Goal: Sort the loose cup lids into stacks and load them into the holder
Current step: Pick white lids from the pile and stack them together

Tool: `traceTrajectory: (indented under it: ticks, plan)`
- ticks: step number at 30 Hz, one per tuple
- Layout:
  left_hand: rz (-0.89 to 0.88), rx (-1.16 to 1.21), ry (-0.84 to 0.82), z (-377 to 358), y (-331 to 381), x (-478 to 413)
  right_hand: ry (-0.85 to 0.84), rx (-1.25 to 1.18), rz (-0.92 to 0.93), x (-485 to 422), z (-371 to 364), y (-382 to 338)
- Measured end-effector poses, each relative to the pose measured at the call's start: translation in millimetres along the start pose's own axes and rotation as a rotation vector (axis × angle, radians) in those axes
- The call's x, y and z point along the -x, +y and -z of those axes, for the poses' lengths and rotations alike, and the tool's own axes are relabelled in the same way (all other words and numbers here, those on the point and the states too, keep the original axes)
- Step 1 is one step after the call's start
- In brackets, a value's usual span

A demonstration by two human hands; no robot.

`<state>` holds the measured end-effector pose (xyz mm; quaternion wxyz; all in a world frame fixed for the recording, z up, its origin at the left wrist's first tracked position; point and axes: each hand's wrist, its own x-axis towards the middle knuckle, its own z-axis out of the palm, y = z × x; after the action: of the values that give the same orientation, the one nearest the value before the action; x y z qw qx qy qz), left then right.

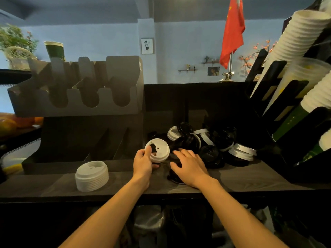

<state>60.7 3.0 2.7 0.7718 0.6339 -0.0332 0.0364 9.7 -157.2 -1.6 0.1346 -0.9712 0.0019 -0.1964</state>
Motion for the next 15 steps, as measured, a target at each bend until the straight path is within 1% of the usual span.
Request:
traceTrajectory:
  ticks: [3,7,12,15]
  plan:
    - [0.001,-0.018,-0.021,-0.4,0.3,1.2,-0.07,0.024,-0.04,-0.2,0.1,-0.5]
    - [0.002,-0.015,-0.037,-0.5,1.5,2.0,0.005,0.044,-0.031,1.7,1.2,-0.7]
    - [0.009,-0.043,-0.068,-0.7,1.9,3.4,0.161,0.031,0.001,4.0,6.3,-1.9]
    - [0.013,-0.062,-0.097,-1.3,3.7,4.8,0.099,-0.018,-0.012,5.2,8.8,-2.9]
